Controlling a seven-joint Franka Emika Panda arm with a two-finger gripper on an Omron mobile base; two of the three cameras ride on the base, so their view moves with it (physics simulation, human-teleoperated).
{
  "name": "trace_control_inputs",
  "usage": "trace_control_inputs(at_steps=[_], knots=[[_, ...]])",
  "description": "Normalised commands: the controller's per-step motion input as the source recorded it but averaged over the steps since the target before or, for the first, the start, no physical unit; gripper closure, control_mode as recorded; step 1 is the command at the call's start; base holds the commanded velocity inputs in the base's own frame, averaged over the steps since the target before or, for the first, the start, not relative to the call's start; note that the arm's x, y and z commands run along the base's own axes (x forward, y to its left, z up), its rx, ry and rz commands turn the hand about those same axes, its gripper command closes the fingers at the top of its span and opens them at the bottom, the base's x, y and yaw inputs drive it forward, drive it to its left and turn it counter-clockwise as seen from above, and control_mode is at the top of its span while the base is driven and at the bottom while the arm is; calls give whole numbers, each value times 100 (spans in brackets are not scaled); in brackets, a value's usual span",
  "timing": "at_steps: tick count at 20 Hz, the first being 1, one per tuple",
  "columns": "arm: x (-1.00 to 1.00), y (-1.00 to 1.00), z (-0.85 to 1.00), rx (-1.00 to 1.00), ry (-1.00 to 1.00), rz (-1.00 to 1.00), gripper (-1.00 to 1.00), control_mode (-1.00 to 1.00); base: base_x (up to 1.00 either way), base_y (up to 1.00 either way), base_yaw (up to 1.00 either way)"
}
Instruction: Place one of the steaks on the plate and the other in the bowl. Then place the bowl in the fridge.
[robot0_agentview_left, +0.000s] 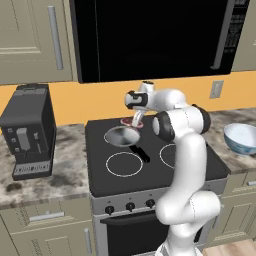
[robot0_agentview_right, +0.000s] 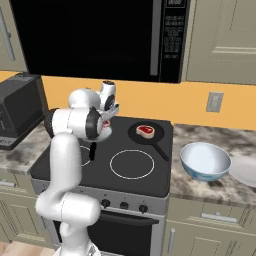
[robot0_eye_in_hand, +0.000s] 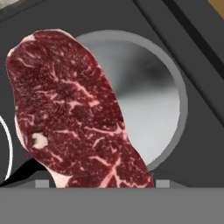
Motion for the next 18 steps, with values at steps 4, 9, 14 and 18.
trace_control_inputs(at_steps=[4, 9, 14, 18], knots=[[-68, 0, 9, 1, -14, 0, 100, -100, 0, 0, 0], [-84, -9, 6, 1, -19, 0, 100, -100, 0, 0, 0], [-79, -11, 51, 4, -23, 0, 100, -100, 0, 0, 0], [-78, -30, 49, 15, -11, 0, 100, -100, 0, 0, 0]])
